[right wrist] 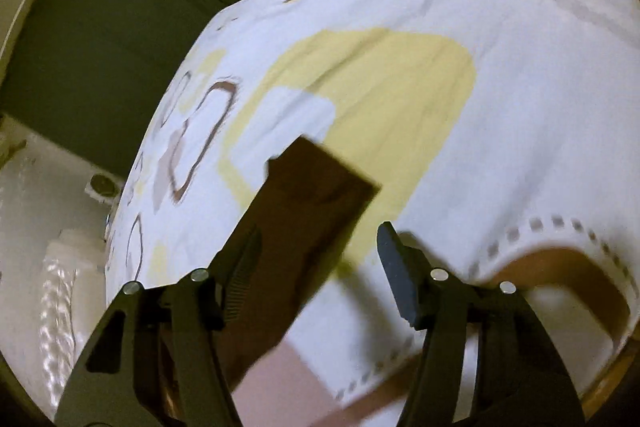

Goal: Fold small clothes
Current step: 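Reach the right gripper to the sweater sleeve cuff and grasp it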

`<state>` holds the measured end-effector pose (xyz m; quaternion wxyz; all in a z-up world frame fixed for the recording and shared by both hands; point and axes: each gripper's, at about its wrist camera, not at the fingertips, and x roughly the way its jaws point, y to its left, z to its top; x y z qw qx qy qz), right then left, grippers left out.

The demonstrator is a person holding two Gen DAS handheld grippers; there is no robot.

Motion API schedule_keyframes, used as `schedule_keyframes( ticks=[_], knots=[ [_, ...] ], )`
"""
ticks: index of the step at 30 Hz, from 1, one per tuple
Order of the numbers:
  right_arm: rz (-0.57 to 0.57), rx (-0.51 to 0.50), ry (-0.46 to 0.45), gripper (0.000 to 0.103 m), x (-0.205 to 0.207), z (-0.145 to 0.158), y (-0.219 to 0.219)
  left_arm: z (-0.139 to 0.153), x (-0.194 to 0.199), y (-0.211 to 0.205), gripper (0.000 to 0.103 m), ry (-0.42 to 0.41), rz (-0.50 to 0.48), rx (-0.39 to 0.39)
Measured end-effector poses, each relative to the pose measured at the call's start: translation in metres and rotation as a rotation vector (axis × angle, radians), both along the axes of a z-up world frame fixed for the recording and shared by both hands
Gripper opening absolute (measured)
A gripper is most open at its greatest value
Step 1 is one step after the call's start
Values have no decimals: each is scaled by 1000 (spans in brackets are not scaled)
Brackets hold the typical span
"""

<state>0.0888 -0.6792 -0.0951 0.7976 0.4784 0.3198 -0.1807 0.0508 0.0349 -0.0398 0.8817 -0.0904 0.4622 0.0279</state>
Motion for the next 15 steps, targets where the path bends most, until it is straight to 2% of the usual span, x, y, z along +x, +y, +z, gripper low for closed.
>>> schedule_keyframes(
  ticks=[3,6,9,11,12,13,14,15],
  knots=[
    [-8,64,-23,60,10,-12,-13,-6,4,-5,99,18,-6,33],
    [9,49,-37,59,16,-10,-18,-12,7,-11,99,29,-12,53],
    [2,75,-51,50,13,-15,-24,-17,9,-13,99,48,-10,37],
    [-21,135,-93,48,5,-21,-32,-19,9,-15,99,55,-10,32],
    [-24,150,-99,42,6,-23,-32,-19,8,-16,99,55,-13,33],
    [-15,157,-99,24,9,-25,-31,-19,8,-17,99,52,-16,41],
    [10,165,-99,10,11,-27,-33,-19,8,-17,99,51,-18,46],
    [40,175,-99,4,13,-28,-33,-19,9,-17,99,53,-18,50]
  ],
)
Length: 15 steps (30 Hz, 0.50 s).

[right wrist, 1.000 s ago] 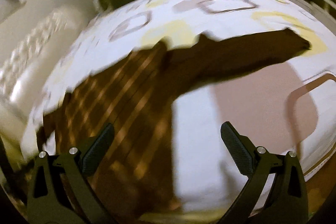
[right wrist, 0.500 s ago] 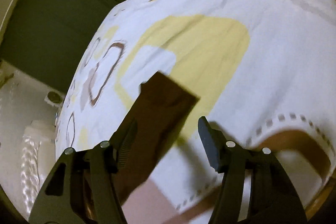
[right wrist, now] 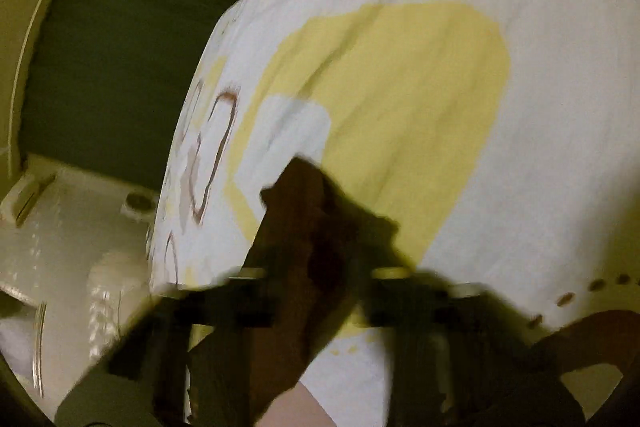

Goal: Fold small clothes
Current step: 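Reach the right gripper to the sweater sleeve cuff and grasp it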

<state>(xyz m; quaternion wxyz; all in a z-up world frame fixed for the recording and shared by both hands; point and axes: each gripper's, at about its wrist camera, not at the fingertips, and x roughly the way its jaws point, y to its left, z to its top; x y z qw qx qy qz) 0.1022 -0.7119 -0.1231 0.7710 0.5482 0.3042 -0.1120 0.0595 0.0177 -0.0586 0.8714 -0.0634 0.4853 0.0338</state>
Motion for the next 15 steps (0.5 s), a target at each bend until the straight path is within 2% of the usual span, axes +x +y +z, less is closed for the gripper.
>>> schedule_keyframes(
  ticks=[5,7,10,13,15],
  knots=[
    [-35,-92,-37,3,-20,21,-9,-1,2,1,99,7,11,-10],
    [-65,-92,-30,3,-33,21,-14,0,2,-1,99,3,10,-7],
    [-79,-116,36,3,-45,9,-24,-2,3,-2,99,3,4,-2],
    [-105,-79,25,3,-54,1,-30,-4,4,-2,99,10,9,-8],
    [-134,-125,16,3,-58,9,-32,-3,5,-2,99,9,11,0]
  ],
)
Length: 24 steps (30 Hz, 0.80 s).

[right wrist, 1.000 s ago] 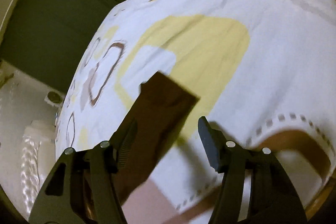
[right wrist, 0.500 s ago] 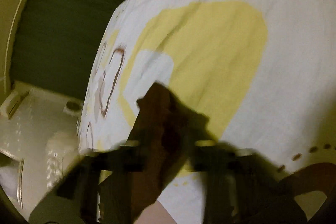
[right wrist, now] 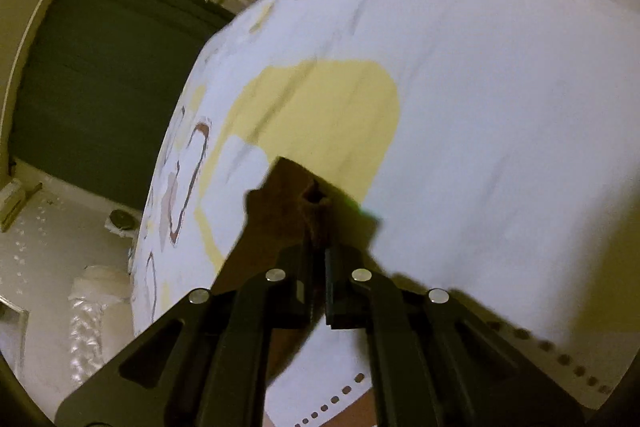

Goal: Fold small clothes
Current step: 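Reach the right gripper to the sweater sleeve cuff and grasp it, then lift the sleeve with the right gripper and lay it across the sweater body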

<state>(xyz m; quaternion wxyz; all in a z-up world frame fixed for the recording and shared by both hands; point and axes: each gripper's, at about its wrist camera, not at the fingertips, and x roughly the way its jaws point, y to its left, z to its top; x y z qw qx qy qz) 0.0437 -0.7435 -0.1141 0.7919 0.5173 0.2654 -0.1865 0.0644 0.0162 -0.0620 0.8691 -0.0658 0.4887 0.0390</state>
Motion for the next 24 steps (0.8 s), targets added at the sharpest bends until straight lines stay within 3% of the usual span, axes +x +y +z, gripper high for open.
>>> schedule_keyframes(
  ticks=[8,15,19,22,24],
  knots=[
    [-129,-49,18,3,-26,0,-5,-1,3,8,99,-7,14,-15],
    [-119,-120,83,3,-21,4,10,-2,4,14,99,-19,6,-4],
    [-109,-95,99,5,-25,3,10,-1,5,21,99,-9,-5,-24],
    [-173,-134,124,24,-37,16,17,1,6,30,99,1,-31,-64],
    [-196,-164,110,31,-43,29,26,5,5,36,99,-12,-38,-47]
  ],
)
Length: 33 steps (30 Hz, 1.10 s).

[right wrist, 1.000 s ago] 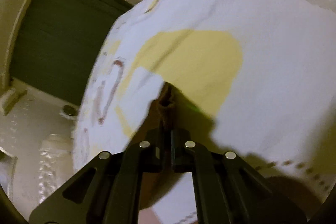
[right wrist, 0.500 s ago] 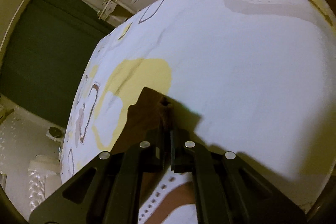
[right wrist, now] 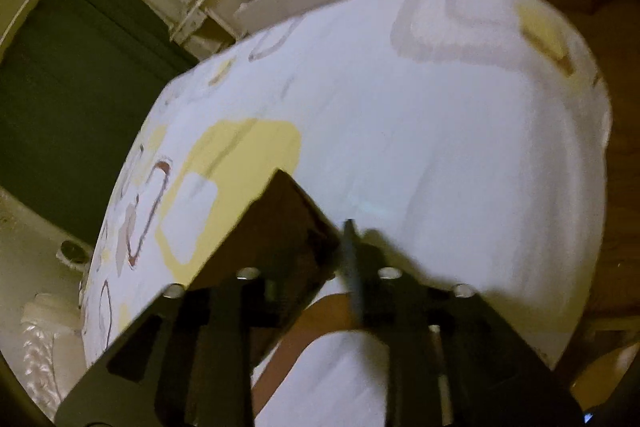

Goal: Fold small clothes
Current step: 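Lift the sleeve with the right gripper and lay it across the sweater body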

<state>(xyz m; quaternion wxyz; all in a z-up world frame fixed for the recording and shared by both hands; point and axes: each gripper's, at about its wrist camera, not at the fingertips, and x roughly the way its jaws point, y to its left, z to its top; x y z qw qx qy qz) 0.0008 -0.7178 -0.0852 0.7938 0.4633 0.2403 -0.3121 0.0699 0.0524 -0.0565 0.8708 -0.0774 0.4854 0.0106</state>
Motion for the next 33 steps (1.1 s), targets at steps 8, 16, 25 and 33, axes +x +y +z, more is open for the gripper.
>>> schedule_keyframes(
  ticks=[8,16,25,33],
  knots=[
    [303,-27,-117,55,33,34,106,15,-5,60,99,-36,58,81],
    [572,23,-89,61,58,23,210,26,-1,158,98,-41,223,37],
    [622,27,-52,61,55,15,244,14,16,162,98,-2,178,102],
    [627,39,-30,61,49,3,248,4,36,159,91,33,191,-13]
  ],
)
